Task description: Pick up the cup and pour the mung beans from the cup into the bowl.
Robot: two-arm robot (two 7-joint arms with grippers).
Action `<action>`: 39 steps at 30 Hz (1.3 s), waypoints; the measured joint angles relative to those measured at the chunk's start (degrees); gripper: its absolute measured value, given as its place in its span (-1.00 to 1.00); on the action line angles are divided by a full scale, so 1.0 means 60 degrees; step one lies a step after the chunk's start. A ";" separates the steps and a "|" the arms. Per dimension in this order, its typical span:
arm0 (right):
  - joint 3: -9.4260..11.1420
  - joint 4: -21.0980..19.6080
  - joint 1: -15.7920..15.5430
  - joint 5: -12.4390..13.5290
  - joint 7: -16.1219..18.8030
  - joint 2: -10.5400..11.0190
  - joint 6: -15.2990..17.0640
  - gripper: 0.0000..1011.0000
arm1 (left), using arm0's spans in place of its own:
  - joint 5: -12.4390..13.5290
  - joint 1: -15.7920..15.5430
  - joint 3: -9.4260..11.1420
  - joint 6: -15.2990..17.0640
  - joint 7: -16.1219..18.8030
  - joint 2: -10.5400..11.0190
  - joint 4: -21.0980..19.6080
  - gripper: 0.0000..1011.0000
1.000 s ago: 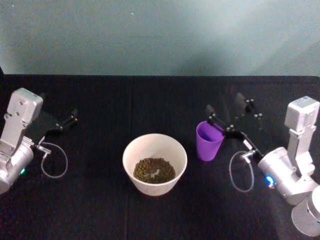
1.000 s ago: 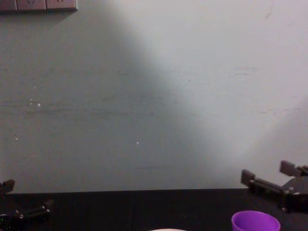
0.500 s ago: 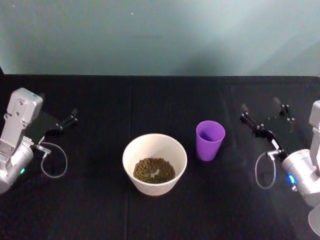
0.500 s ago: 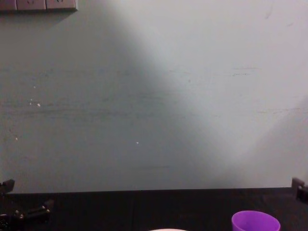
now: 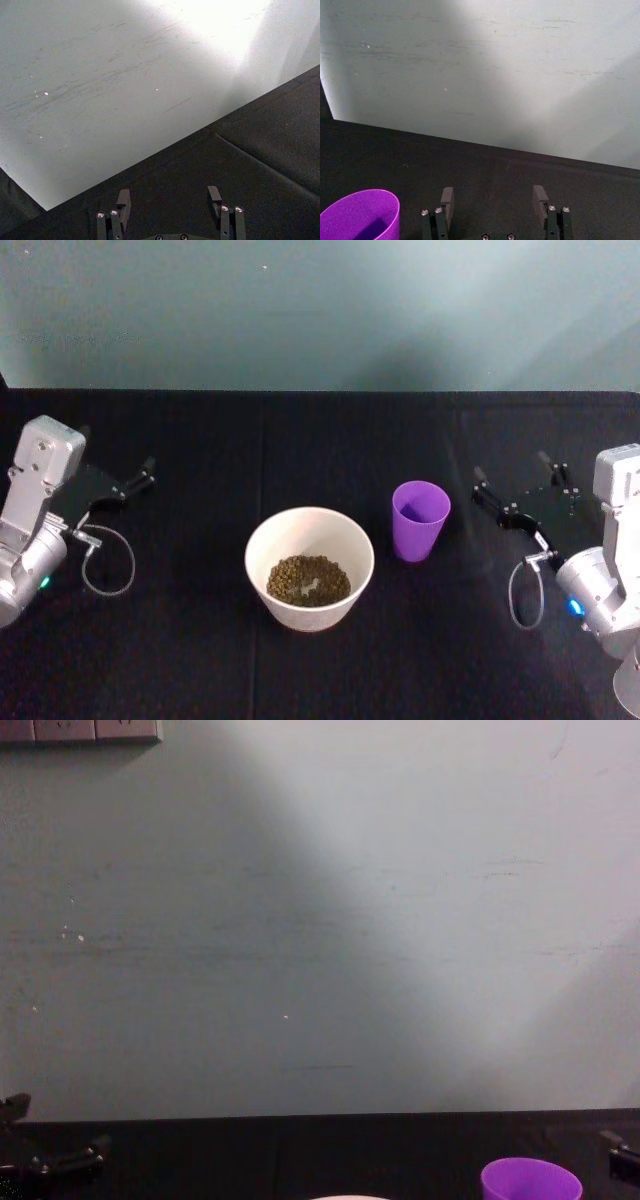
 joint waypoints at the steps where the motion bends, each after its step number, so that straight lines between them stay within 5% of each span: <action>1: 0.0000 0.0000 0.0001 0.0002 0.0000 0.0000 -0.0001 0.98 | 0.0001 -0.0001 0.0000 0.0000 0.0000 0.0000 0.0000 0.98; 39: 0.0000 0.0008 0.0001 0.0062 0.0006 0.0000 -0.0067 0.98 | 0.0000 -0.0001 0.0000 0.0000 0.0000 0.0000 0.0000 0.98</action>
